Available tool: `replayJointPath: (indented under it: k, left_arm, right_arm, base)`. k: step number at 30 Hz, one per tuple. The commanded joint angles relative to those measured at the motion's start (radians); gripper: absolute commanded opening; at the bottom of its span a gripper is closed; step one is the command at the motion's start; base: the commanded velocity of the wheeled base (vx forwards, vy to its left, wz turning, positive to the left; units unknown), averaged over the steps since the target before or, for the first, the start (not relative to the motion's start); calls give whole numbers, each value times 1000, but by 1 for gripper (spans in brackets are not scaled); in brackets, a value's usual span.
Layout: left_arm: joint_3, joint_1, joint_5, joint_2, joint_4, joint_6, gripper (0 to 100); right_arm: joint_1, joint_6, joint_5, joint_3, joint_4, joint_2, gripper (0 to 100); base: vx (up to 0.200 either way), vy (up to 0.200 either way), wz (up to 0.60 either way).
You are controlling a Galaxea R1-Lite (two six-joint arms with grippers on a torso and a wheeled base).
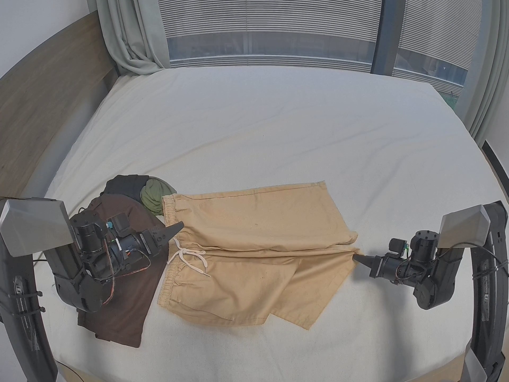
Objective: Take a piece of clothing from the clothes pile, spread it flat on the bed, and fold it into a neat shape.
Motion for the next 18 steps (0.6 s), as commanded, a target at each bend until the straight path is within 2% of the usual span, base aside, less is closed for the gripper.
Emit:
replayJointPath:
  k: [1, 4, 11, 12, 18]
  left_arm:
    - [0, -6, 0, 3, -1, 0, 100]
    - [0, -6, 0, 3, -1, 0, 100]
    - [0, -6, 0, 3, -1, 0, 100]
    - [-1, -6, 0, 3, -1, 0, 100]
    - [-1, -6, 0, 3, -1, 0, 100]
  right_arm:
    - [-4, 12, -48, -57, -9, 18, 0]
    - [-2, 19, -74, -86, -11, 41, 0]
    - [3, 38, -75, -88, -11, 40, 0]
    - [4, 51, -75, -83, -11, 31, 100]
    - [36, 54, -60, 55, -6, -41, 100]
  base:
    - [0, 0, 0]
    - [0, 0, 0]
    - [0, 0, 0]
    - [0, 0, 0]
    - [0, 0, 0]
